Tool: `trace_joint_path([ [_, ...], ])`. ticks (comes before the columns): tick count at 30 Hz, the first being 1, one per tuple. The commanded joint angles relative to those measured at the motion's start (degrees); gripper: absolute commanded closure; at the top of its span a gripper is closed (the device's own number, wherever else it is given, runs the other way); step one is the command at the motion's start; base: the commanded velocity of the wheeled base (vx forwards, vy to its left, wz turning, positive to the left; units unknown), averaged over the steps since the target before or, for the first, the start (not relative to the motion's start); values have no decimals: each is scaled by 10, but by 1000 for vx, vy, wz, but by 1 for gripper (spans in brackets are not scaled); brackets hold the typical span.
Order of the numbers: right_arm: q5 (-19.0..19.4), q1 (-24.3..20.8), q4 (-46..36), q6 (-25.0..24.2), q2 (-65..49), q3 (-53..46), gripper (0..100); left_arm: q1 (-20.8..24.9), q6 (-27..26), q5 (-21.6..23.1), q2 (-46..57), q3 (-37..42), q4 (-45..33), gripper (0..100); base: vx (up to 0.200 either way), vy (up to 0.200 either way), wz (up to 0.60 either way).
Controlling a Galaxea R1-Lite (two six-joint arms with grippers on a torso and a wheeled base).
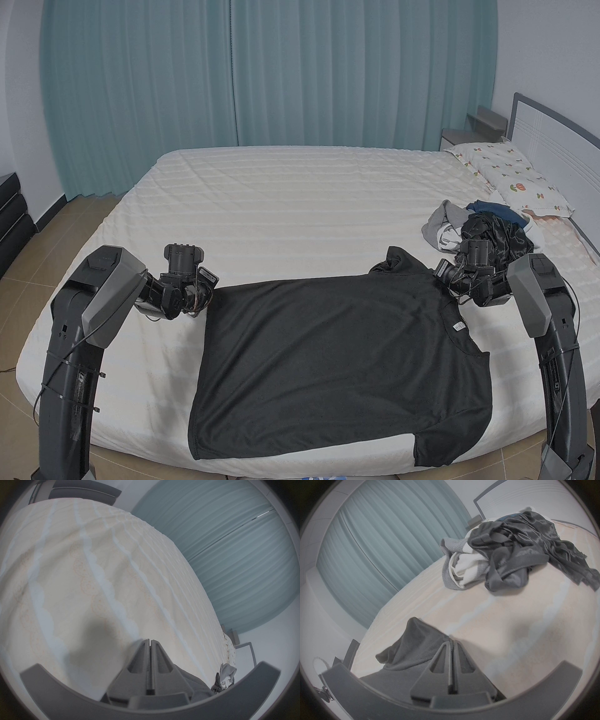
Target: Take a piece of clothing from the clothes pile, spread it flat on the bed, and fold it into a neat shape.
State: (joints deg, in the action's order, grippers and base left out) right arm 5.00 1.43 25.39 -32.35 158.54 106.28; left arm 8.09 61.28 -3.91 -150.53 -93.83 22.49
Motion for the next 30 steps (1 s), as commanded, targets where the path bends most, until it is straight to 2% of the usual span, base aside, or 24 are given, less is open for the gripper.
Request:
trace_joint_path([
  [1,3,10,23,16,-54,-70,100,0,-4,-1,32,49,19,100,0,0,0],
  [4,13,13,35,35,-78,-116,100,1,-9,0,46,76,33,100,0,0,0],
  [5,28,16,54,47,-95,-150,100,1,-19,-1,56,95,33,100,0,0,0],
  [14,73,32,78,78,-140,-237,100,0,-78,-2,70,140,35,100,0,0,0],
  [29,73,23,78,79,-123,-223,100,1,-75,0,68,134,38,100,0,0,0],
  [30,73,22,79,78,-121,-218,0,1,-73,0,69,133,39,100,0,0,0],
])
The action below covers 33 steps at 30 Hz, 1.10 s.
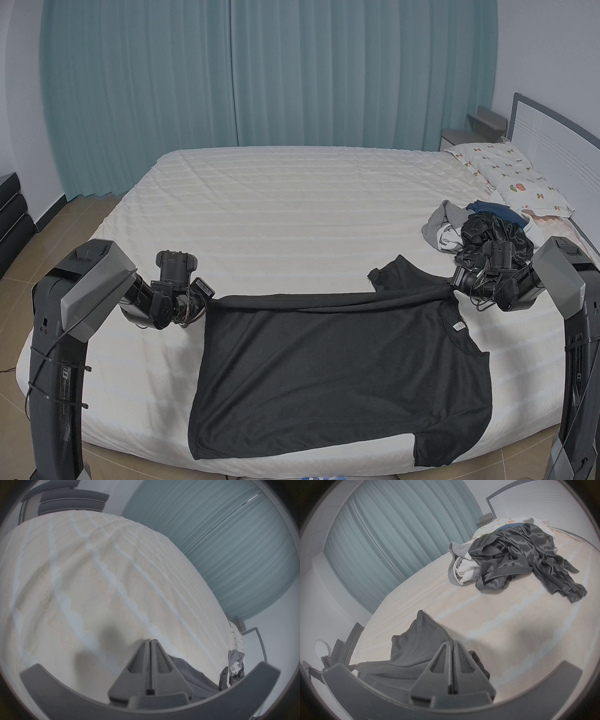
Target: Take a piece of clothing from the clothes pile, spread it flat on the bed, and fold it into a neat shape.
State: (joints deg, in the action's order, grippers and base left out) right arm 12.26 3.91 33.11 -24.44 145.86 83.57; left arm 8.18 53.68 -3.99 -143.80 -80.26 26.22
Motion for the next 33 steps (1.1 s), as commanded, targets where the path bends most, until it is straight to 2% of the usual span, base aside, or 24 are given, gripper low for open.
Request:
trace_joint_path([
  [1,0,-3,2,-3,7,16,0,0,4,1,2,-5,6,100,0,0,0],
  [3,0,-3,2,-3,7,16,0,0,4,1,2,-5,6,100,0,0,0],
  [4,-6,-5,3,-11,16,49,0,-1,7,-5,-3,-25,42,100,0,0,0],
  [9,-19,-5,4,-40,26,96,0,-3,24,-5,-10,-32,88,100,0,0,0],
  [21,-22,-12,-1,-52,50,99,0,-1,24,-6,-22,-33,87,100,0,0,0],
  [29,-8,-15,-8,-47,55,95,0,-1,24,-6,-24,-32,87,100,0,0,0],
  [30,-8,-15,-8,-47,55,95,100,-1,24,-6,-24,-32,87,100,0,0,0],
  [33,-3,-15,-7,-46,56,88,100,-1,24,-6,-24,-32,87,100,0,0,0],
])
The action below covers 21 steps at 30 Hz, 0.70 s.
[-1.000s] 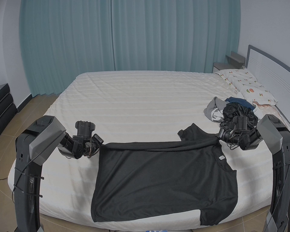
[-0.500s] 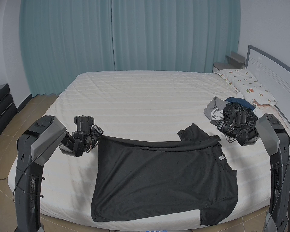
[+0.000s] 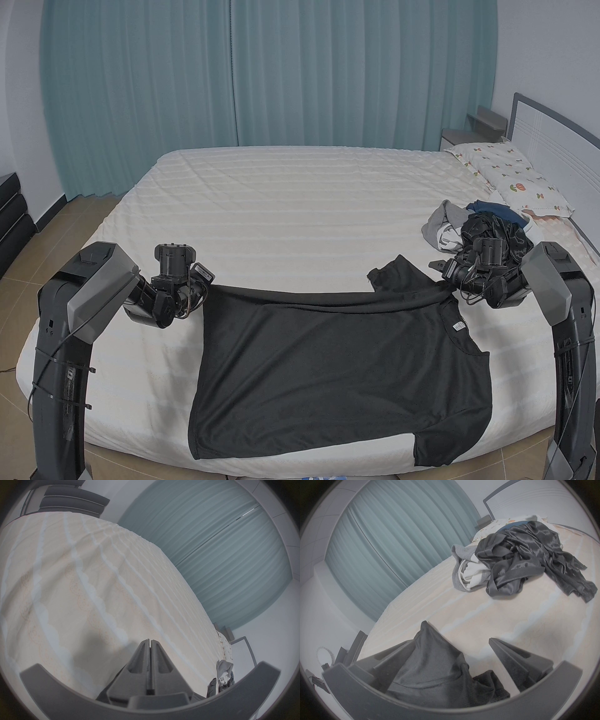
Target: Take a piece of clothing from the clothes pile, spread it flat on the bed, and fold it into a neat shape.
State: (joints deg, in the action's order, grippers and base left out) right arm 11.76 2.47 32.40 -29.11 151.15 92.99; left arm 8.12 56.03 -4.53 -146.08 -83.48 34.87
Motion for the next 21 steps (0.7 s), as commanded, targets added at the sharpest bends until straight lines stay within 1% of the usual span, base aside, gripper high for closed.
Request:
trace_joint_path([
  [1,2,0,-1,3,2,-8,100,0,0,0,-3,0,0,100,0,0,0],
  [13,2,3,8,3,-6,-4,100,0,0,0,-3,0,0,100,0,0,0],
  [21,-6,8,39,-6,-3,22,100,-4,0,0,-3,-7,6,100,0,0,0],
])
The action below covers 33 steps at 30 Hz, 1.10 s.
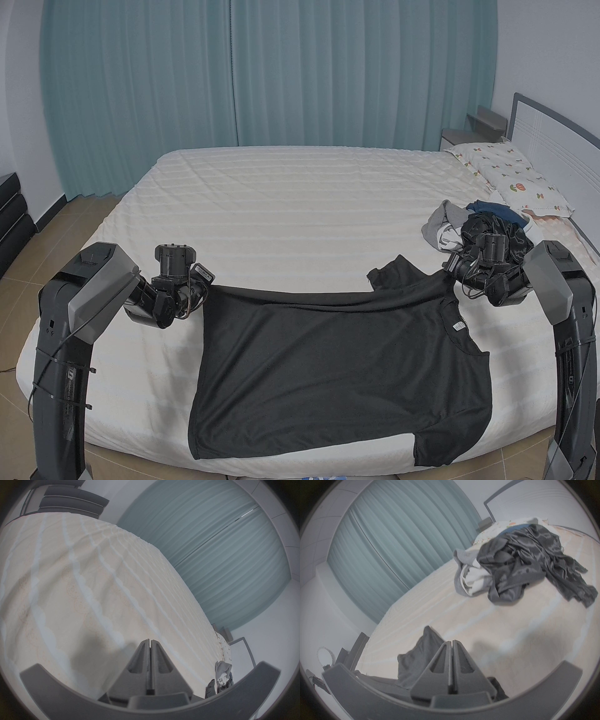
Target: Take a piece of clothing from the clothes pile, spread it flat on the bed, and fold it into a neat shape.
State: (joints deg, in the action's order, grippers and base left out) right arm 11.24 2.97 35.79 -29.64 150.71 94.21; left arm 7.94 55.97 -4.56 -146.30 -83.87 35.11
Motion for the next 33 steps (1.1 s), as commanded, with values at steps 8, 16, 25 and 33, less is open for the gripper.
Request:
trace_joint_path([
  [8,-56,-4,53,-29,38,121,100,-4,-3,-53,-58,-120,31,100,0,0,0],
  [16,-81,-6,55,-24,100,164,100,-4,-25,-70,-110,-167,32,100,0,0,0],
  [25,-107,-12,49,-22,143,204,100,1,-29,-70,-118,-170,32,100,0,0,0],
  [33,-107,-12,53,-20,157,204,0,2,-29,-69,-122,-170,35,0,0,0,0],
])
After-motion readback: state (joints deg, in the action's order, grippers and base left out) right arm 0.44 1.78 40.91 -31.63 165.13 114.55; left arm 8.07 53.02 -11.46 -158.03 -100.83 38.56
